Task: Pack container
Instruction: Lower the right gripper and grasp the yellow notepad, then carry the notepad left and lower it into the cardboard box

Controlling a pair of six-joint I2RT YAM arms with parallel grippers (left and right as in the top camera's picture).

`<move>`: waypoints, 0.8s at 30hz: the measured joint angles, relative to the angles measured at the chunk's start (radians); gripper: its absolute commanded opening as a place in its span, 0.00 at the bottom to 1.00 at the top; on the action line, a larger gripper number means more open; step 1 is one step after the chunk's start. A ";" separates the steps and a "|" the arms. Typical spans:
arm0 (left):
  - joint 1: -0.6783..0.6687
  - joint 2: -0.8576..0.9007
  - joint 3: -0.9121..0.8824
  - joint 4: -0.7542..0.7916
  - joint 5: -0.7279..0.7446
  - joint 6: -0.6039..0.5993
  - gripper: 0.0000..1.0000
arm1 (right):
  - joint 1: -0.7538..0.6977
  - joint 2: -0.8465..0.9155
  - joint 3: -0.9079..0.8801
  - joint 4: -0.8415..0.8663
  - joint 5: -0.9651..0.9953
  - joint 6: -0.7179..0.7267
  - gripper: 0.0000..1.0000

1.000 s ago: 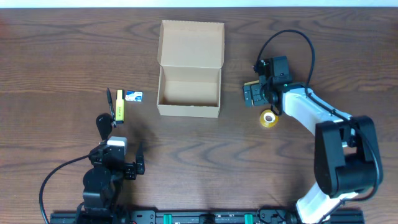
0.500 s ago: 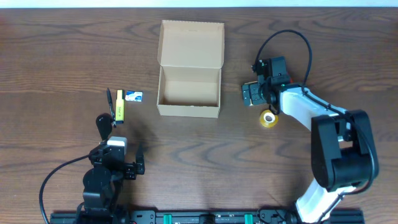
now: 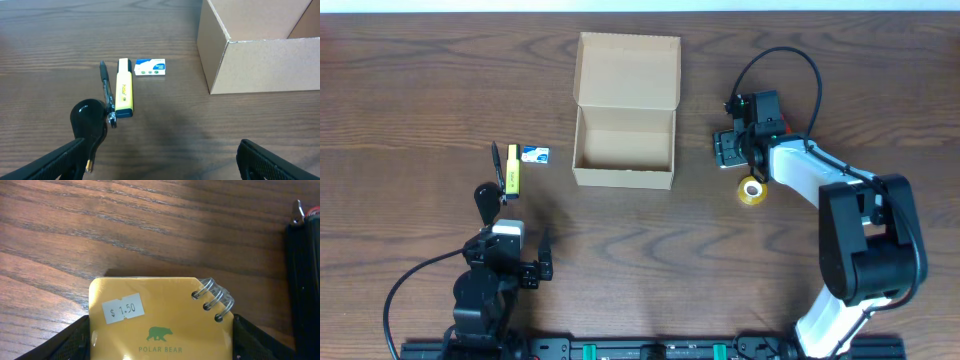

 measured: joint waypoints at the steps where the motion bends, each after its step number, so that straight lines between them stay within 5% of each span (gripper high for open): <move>1: 0.000 0.000 0.000 0.000 0.000 0.000 0.95 | 0.000 0.000 0.000 0.000 0.000 0.000 0.50; 6: 0.000 0.000 0.000 0.000 0.000 0.000 0.95 | 0.000 0.001 0.000 0.006 0.000 0.003 0.41; 11: 0.000 0.000 0.000 0.000 0.000 0.000 0.95 | 0.000 0.000 0.001 0.005 0.001 0.048 0.18; 24: 0.000 0.000 0.000 0.000 0.000 0.000 0.95 | 0.004 -0.267 0.032 -0.053 0.003 0.117 0.01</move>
